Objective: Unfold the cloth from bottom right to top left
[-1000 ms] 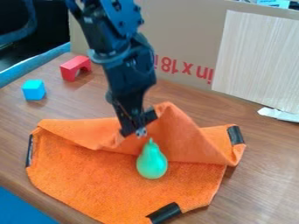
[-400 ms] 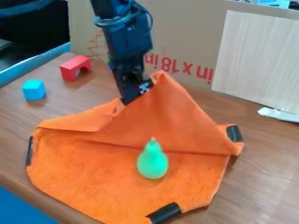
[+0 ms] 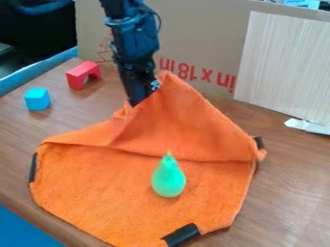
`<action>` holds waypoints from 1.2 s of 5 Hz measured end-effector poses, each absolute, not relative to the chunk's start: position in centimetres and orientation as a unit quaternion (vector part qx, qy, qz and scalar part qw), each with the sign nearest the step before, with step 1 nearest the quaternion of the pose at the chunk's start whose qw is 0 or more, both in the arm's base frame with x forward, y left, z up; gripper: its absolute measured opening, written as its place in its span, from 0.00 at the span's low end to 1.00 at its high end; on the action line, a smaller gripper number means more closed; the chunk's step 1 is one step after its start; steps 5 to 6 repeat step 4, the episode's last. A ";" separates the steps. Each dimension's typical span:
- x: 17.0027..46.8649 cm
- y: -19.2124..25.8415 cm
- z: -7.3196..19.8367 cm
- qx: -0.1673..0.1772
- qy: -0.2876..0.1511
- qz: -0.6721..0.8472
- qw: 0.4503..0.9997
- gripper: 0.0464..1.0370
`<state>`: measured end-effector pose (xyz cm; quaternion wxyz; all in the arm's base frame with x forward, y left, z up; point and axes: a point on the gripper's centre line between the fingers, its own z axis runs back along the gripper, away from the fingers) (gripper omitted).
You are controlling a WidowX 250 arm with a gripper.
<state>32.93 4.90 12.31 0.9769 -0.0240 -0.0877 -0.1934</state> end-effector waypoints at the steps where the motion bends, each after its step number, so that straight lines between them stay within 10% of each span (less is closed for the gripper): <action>1: 34.4 6.8 11.3 -0.028 -0.069 -0.165 0.983 0.01; 6: 37.1 9.8 9.9 -0.023 -0.047 -0.127 0.991 0.01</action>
